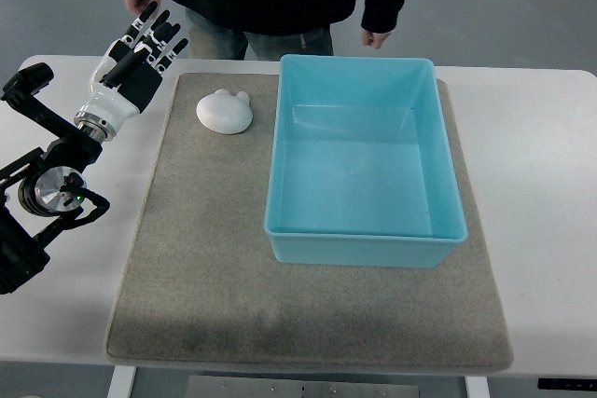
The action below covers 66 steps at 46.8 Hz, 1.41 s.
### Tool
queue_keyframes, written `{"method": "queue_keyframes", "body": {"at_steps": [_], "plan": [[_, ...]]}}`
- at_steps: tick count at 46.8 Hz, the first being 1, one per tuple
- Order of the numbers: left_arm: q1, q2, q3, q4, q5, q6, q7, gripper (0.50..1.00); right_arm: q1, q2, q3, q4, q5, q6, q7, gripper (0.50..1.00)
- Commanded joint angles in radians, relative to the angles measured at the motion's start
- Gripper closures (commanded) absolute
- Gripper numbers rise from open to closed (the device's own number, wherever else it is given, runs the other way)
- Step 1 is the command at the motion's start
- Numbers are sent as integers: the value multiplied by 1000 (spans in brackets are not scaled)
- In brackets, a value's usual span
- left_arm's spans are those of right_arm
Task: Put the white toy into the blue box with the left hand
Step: 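Raise the left hand and rotate it palm-down above the mat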
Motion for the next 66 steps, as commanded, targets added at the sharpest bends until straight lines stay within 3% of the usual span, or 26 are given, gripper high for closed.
{"method": "queue_keyframes", "body": {"at_steps": [1,66], "plan": [[0,-1,0,2,-7,1,1,506,0,0,0,0,0,0,0,564],[-71,-12,17,66,-2,-4,-10,506,0,0,0,0,1,0,0,564]]}}
